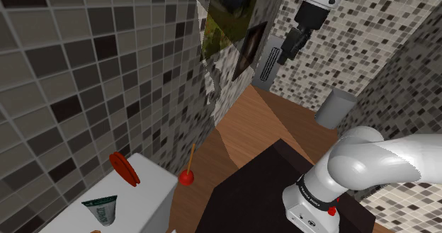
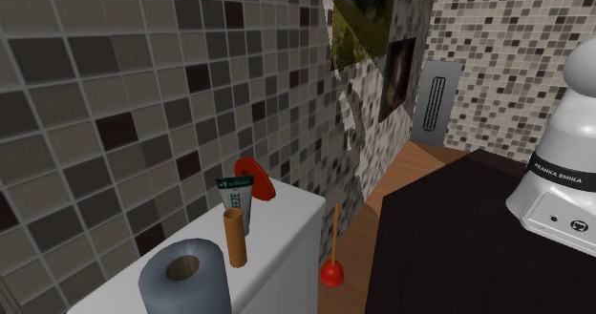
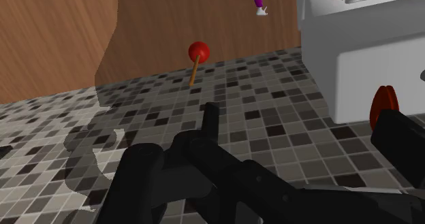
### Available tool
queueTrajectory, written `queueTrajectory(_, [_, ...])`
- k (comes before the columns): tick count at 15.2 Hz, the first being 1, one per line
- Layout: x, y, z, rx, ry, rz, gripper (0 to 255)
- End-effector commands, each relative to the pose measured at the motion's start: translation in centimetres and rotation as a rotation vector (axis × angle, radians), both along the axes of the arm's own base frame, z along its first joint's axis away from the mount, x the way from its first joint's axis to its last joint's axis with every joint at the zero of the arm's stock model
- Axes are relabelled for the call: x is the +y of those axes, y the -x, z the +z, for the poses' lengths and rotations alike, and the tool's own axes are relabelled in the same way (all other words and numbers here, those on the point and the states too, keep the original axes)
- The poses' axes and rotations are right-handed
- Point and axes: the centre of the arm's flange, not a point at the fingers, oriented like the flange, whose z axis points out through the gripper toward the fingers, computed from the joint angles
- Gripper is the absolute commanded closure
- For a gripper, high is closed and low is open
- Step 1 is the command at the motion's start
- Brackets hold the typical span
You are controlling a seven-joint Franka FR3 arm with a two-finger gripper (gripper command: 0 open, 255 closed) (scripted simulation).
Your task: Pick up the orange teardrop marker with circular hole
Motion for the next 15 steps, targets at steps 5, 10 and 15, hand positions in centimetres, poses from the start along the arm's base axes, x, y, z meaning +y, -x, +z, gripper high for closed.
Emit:
queueTrajectory(5, [3.8, -1.9, -3.2, 0.005, 0.003, 0.008, 0])
queueTrajectory(10, [8.6, -4.3, -7.2, 0.011, 0.008, 0.018, 0])
queueTrajectory(15, [13.4, -6.5, -11.3, 0.017, 0.012, 0.029, 0])
